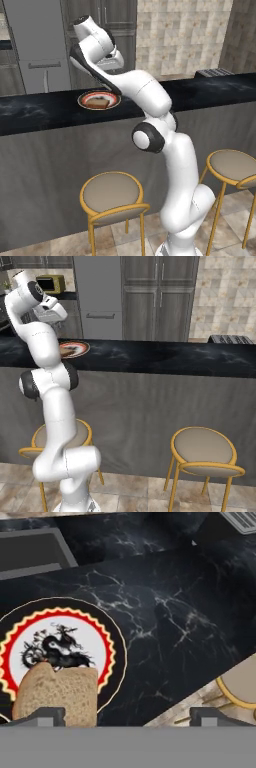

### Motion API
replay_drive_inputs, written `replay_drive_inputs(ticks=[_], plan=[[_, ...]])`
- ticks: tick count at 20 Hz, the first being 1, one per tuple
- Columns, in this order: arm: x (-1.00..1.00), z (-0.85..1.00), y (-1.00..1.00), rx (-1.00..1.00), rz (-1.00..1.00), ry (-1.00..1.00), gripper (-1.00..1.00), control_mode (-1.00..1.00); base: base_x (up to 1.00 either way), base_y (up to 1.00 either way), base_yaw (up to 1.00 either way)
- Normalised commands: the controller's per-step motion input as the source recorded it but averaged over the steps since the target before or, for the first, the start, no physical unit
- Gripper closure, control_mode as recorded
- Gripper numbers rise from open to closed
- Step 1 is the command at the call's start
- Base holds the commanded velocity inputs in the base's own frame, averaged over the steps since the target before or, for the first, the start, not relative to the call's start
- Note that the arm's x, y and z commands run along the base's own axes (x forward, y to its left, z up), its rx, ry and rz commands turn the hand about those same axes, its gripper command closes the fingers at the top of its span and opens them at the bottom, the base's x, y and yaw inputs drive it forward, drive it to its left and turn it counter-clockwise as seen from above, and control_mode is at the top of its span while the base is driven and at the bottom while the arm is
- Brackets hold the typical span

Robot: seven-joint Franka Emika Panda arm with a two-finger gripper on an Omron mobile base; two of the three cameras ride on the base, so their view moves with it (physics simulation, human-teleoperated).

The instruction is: Start the toaster. Once the lever pops up, take the bread to the plate on the dining counter.

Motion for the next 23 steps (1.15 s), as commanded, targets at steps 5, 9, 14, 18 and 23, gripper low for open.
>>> replay_drive_inputs(ticks=[5, 9, 14, 18, 23], plan=[[-0.66, 0.33, 0.01, 0.0, -0.05, -0.02, -1.0, -1.0, 0.0, 0.0, 0.0], [-0.77, 0.22, 0.0, 0.01, -0.06, 0.0, -1.0, -1.0, 0.0, 0.0, 0.0], [-0.88, 0.05, -0.07, 0.03, -0.05, 0.0, -1.0, -1.0, 0.0, 0.0, 0.0], [-0.93, 0.0, -0.2, 0.05, -0.05, 0.0, -1.0, -1.0, 0.0, 0.0, 0.0], [-0.82, 0.0, -0.45, 0.02, -0.08, 0.0, -1.0, -1.0, 0.0, 0.0, 0.0]])
